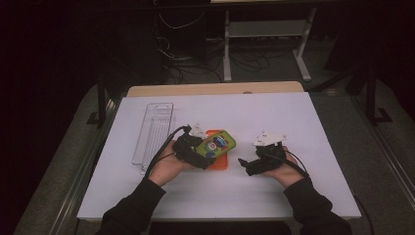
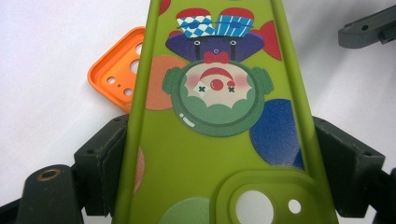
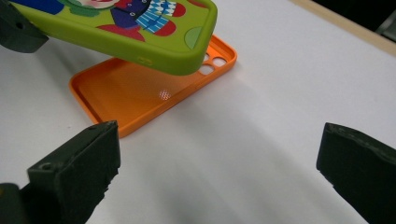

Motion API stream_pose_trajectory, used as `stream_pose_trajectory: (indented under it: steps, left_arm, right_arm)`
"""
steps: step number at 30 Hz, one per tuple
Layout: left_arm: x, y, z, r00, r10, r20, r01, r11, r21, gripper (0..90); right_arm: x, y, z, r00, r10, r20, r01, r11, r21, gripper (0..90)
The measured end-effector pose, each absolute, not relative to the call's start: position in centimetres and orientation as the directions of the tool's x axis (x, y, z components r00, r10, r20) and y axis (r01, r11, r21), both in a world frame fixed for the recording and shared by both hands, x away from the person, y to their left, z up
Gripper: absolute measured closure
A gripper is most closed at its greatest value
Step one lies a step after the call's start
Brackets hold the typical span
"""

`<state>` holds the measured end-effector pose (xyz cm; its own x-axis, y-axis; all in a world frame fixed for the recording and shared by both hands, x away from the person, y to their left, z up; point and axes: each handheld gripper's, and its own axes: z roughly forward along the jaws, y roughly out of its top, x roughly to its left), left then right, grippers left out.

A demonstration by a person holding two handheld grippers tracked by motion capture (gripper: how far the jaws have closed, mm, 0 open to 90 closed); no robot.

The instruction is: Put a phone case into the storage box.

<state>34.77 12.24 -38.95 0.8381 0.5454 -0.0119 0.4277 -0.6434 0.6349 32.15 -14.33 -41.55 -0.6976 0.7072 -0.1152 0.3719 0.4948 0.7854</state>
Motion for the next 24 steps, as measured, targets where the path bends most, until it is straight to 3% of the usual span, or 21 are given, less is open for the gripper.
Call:
stream_pose_trajectory:
  steps: [15, 24]
  left_arm:
    - [34.8, 12.3, -39.0, 0.844, 0.537, 0.000, 0.417, -0.657, 0.628, 15.5]
    - [34.8, 12.3, -39.0, 0.845, 0.534, 0.005, 0.413, -0.659, 0.628, 15.5]
  right_arm:
    - [31.4, -13.6, -41.5, -0.685, 0.686, -0.248, 0.288, 0.567, 0.772, 0.0]
    - [30.8, -12.9, -41.7, -0.662, 0.619, -0.424, 0.169, 0.674, 0.719, 0.0]
